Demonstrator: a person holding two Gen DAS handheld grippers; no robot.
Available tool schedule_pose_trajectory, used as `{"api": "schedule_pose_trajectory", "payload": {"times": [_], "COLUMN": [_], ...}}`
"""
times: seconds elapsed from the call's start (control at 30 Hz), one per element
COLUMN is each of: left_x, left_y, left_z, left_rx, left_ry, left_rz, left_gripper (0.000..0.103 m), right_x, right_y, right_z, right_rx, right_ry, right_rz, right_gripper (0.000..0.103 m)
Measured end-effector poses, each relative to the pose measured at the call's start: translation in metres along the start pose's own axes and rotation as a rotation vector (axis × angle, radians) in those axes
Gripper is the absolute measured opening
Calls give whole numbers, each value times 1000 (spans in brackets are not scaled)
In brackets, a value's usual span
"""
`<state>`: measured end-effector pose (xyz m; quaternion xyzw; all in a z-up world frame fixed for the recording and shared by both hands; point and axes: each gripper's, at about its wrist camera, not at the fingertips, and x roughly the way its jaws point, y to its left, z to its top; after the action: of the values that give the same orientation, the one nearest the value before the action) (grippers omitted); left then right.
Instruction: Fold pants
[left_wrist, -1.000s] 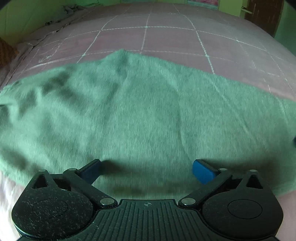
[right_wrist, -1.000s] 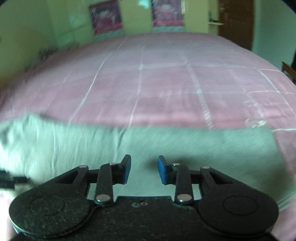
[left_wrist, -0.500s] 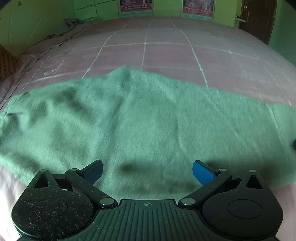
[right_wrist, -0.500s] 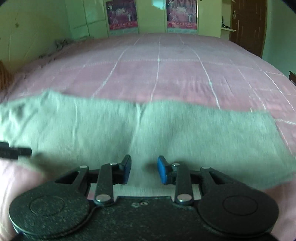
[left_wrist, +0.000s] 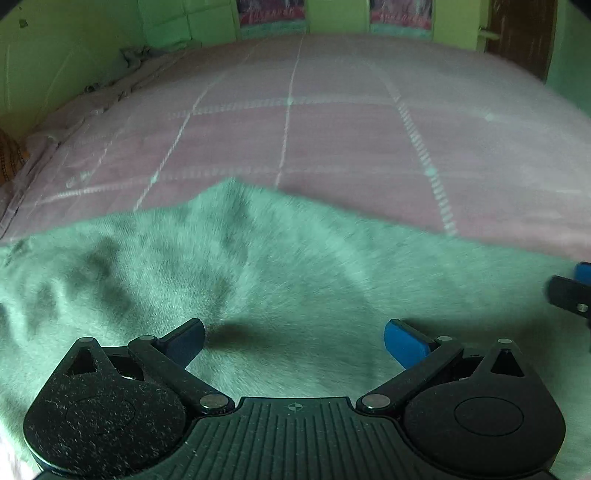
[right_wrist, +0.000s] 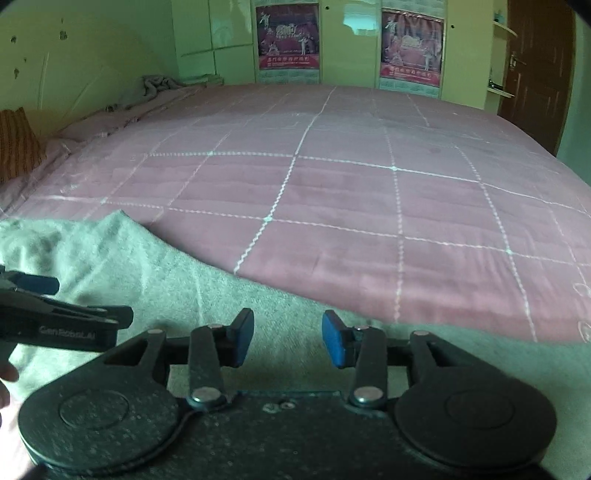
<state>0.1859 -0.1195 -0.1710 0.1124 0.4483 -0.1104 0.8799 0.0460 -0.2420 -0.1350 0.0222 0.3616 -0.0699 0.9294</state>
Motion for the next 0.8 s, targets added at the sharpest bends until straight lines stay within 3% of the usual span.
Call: {"api": "schedule_pose_trajectory", "payload": {"times": [0.1,0.17,0.33,0.53,0.63,0.73,0.8], "left_x": [14,16,13,-11,-26,-40,-48], "left_y": [12,16,43,71,79,82,80], "left_z": [3,7,0,-37,-62,-84,-94], "left_rx": [-34,-19,-63,-73,-48,-63,-49], "left_ry": [4,5,4,-5,-10,-10,-18], "left_rz": [-25,-25,-6,49,60,60,68], "left_gripper": [103,103,103,103,103,103,103], "right_x": [28,34,22,-6,-29,-42,-47], "right_y": [-7,-23,-63,-105,-98,-76,-62], "right_z": [-9,-20,-23,-44,-52,-73,-94], "right_rx": [-16,-4,40,80,109,66,8], "right_ry": [75,50,51,69,44,52,44], "right_rz": [-75,-81,-158,-216,-201,-154,-177], "right_gripper": [39,40,39,39,41,42,42]}}
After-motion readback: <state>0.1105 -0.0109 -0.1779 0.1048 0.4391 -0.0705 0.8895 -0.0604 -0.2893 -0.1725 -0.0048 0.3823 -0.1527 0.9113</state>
